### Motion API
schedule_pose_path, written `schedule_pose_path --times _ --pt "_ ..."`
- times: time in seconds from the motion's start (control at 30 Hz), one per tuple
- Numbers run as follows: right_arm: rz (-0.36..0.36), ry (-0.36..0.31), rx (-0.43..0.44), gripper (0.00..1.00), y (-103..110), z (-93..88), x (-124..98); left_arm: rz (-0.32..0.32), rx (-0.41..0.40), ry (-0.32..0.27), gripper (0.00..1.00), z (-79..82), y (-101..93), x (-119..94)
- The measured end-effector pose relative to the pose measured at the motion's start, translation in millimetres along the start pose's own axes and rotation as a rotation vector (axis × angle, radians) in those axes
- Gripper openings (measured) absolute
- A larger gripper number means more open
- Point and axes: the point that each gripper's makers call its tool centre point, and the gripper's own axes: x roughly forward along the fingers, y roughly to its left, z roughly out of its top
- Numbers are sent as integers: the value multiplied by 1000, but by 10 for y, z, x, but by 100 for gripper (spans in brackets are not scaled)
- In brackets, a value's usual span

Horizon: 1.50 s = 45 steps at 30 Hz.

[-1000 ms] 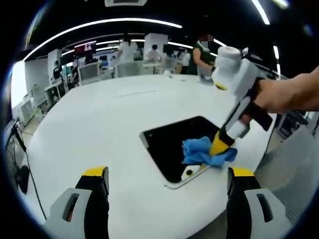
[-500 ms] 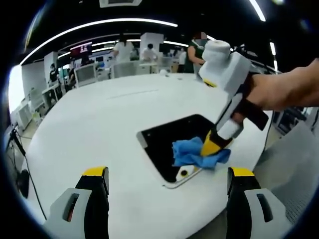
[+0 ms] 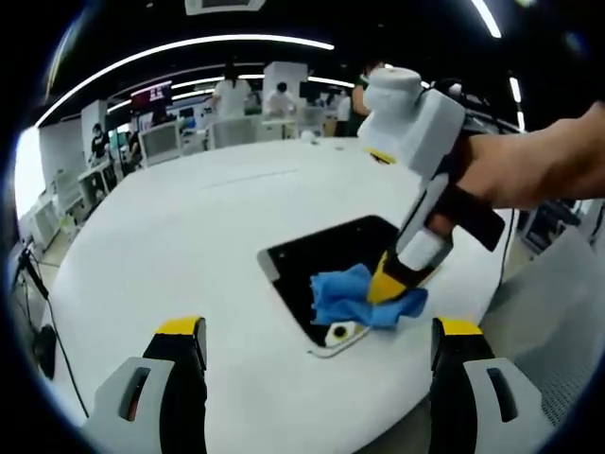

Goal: Wipe the mirror surface with the cleaning cloth until all visible marks leave the cleaned area.

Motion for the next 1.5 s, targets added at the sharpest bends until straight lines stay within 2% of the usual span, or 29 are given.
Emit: schedule_pose_path --times 0.17,0.3,0.97,1.5 --pt "3 3 -10 0 8 51 54 -1 1 0 99 0 -1 0" --pt "-3 5 -39 0 57 69 67 -1 0 -1 99 1 0 -1" --pt "22 -7 -75 0 306 220 177 1 -2 1 99 -1 4 -2" --pt "25 -6 -83 0 342 203 136 6 -7 -1 99 2 16 -7"
